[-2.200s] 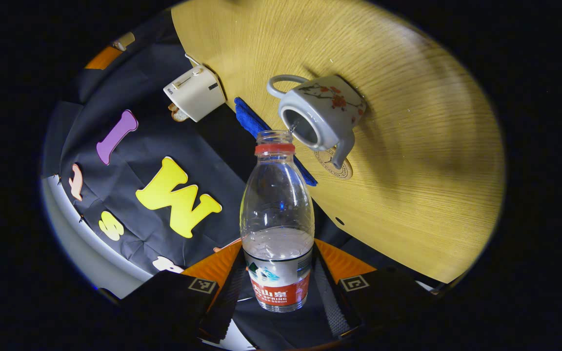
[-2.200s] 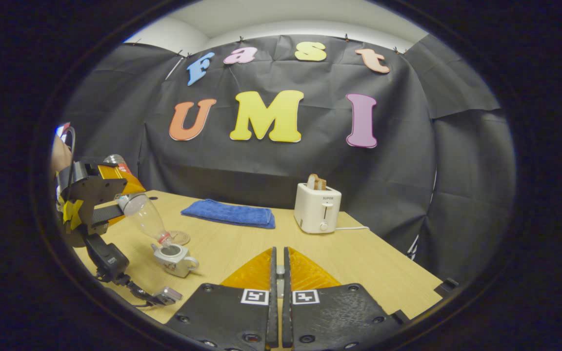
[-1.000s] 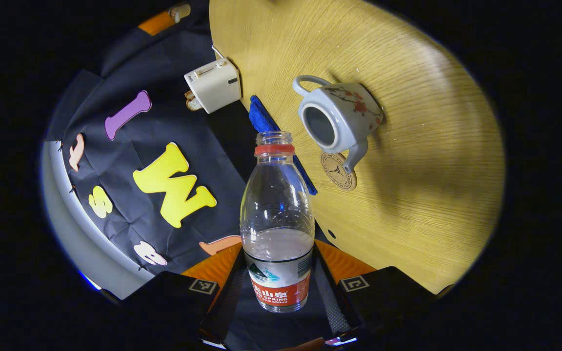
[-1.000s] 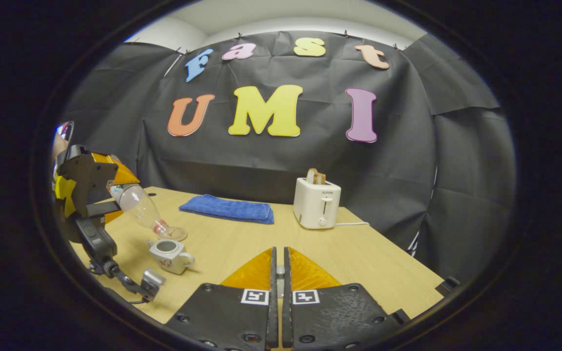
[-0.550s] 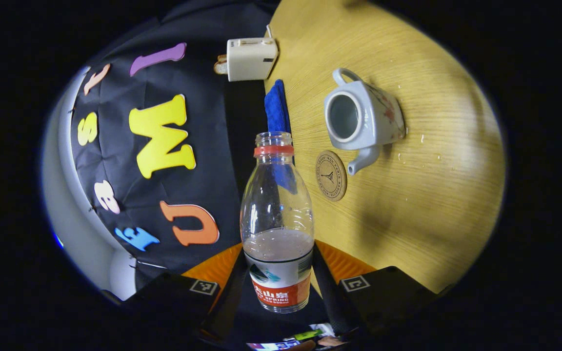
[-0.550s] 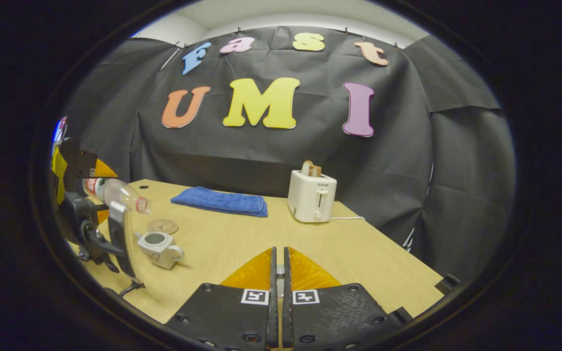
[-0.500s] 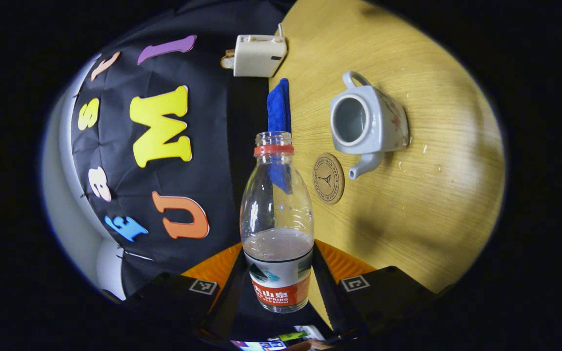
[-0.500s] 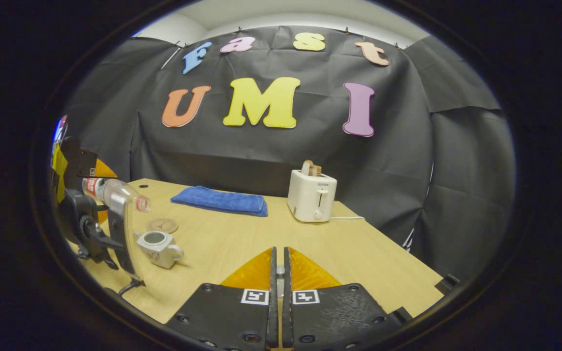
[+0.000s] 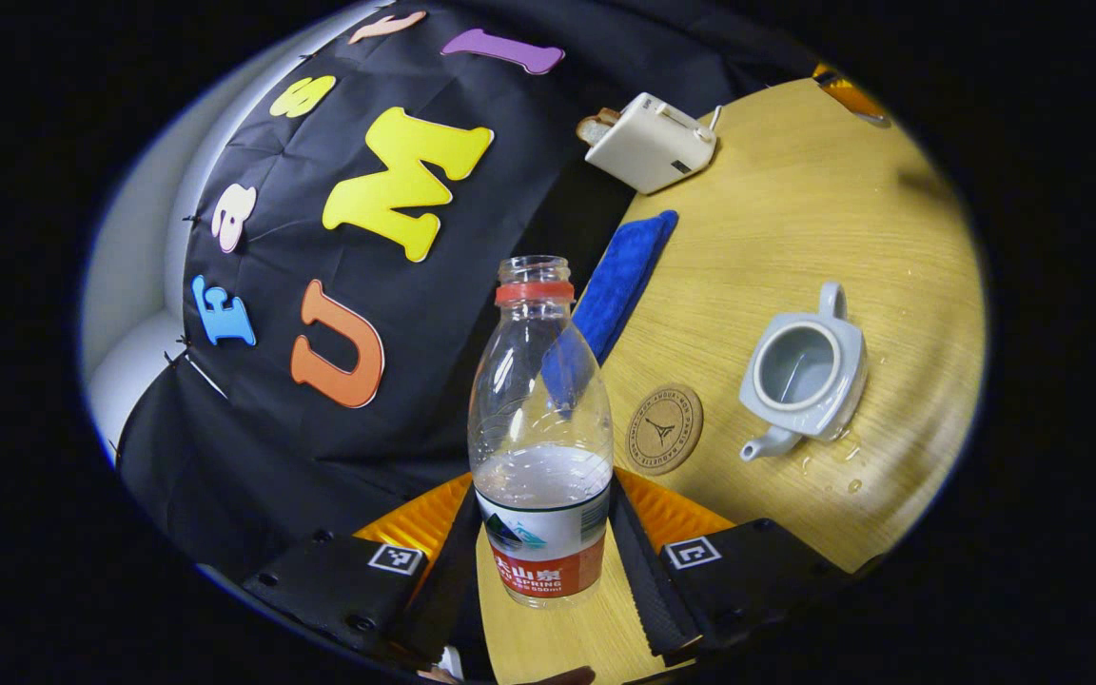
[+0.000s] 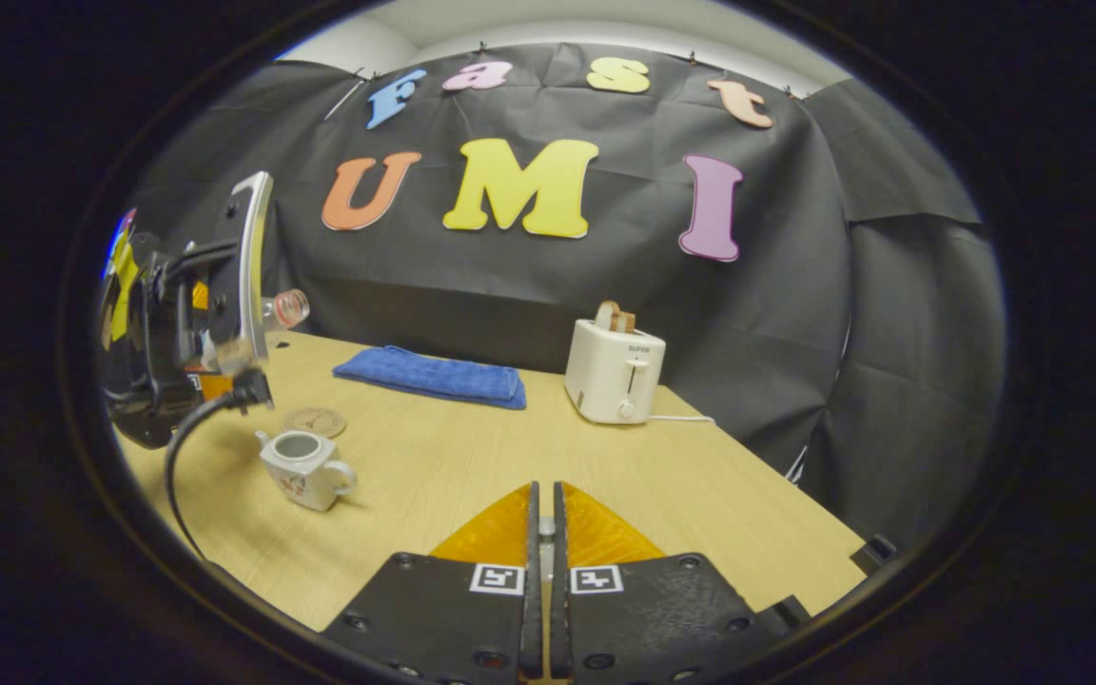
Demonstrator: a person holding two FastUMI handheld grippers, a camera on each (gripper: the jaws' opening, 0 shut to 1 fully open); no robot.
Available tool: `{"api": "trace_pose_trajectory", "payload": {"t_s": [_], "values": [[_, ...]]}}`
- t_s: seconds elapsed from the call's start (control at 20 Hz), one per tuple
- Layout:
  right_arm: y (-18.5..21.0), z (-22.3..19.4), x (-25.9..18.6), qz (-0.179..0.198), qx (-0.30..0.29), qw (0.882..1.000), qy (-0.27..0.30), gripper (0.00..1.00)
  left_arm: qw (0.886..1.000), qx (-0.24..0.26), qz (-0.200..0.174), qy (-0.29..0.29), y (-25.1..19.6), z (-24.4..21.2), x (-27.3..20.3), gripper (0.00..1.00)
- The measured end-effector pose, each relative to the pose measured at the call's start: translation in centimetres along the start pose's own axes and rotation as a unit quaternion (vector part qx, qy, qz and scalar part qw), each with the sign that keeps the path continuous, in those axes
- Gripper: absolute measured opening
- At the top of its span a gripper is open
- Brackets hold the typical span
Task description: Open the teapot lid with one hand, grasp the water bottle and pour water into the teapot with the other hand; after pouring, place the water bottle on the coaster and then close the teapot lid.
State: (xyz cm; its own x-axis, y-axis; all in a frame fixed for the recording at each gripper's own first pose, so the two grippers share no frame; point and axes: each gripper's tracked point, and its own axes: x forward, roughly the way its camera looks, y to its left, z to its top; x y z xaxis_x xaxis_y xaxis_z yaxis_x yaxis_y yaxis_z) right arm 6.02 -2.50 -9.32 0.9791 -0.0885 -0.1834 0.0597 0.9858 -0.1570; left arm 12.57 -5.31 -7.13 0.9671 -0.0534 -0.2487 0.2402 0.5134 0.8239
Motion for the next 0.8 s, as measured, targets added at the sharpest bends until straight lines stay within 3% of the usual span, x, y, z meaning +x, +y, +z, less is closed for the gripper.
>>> {"api": "trace_pose_trajectory", "payload": {"t_s": [0.2,0.35,0.6,0.8], "values": [[-0.2,0.1,0.1,-0.003,0.003,1.000,-0.001,0.05,0.995,-0.094,0.012,-0.023,0.8,0.7,0.6,0.76],[0.2,-0.2,0.1,0.006,0.009,1.000,0.006,0.03,0.980,-0.190,0.025,-0.053,1.9,1.9,1.1,0.77],[0.4,-0.6,0.1,0.009,0.022,1.000,0.014,0.03,0.940,-0.324,0.042,-0.098,3.5,3.4,1.9,0.77],[0.6,-0.3,0.5,0.010,0.014,1.000,0.012,0.03,0.895,-0.420,0.044,-0.143,5.3,5.2,4.4,0.78]]}}
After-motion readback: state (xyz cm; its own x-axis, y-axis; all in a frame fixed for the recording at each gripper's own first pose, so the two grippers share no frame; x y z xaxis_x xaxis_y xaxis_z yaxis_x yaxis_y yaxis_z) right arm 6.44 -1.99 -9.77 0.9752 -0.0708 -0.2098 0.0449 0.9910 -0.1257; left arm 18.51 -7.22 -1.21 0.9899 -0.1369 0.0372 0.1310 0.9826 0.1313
